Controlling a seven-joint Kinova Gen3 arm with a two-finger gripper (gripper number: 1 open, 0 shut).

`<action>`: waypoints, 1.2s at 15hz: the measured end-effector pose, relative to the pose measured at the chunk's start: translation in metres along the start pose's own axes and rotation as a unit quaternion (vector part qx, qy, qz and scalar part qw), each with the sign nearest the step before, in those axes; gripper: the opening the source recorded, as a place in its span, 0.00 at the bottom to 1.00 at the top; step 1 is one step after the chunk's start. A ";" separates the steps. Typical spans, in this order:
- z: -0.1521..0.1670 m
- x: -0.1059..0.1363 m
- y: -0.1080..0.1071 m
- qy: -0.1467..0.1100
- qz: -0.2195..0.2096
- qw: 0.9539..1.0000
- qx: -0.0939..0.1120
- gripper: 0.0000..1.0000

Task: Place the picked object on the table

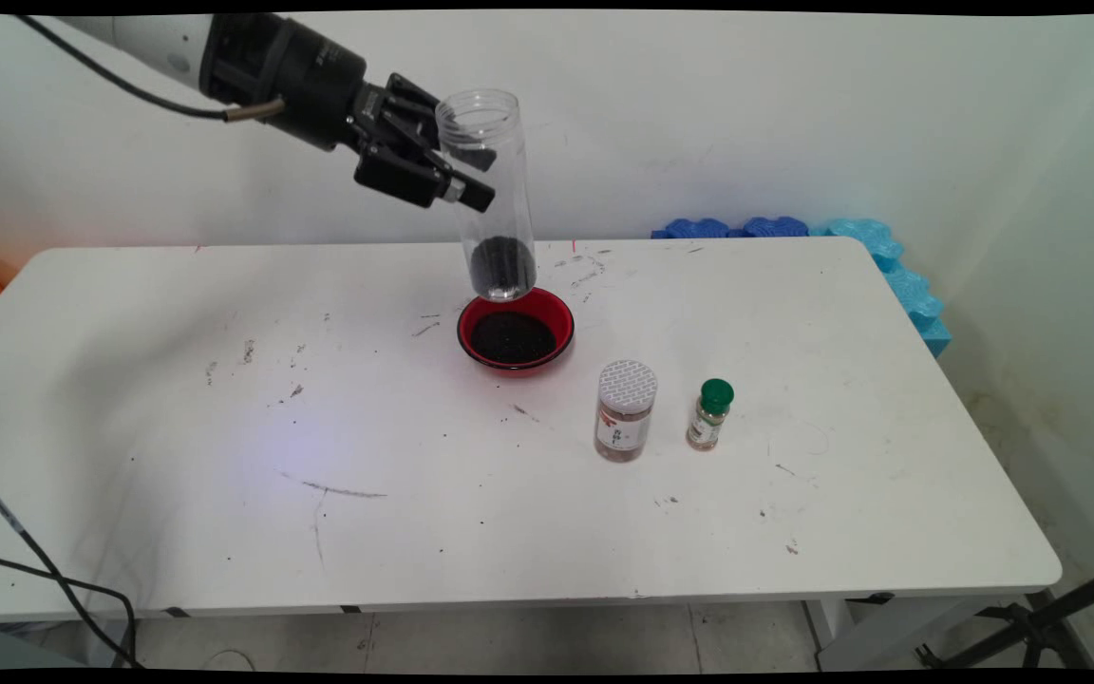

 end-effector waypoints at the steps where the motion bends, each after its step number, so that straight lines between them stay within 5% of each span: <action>1: 0.001 -0.003 0.002 -0.001 -0.003 1.000 0.002 0.00; 18: 0.039 -0.069 0.034 -0.003 -0.035 0.999 0.025 0.00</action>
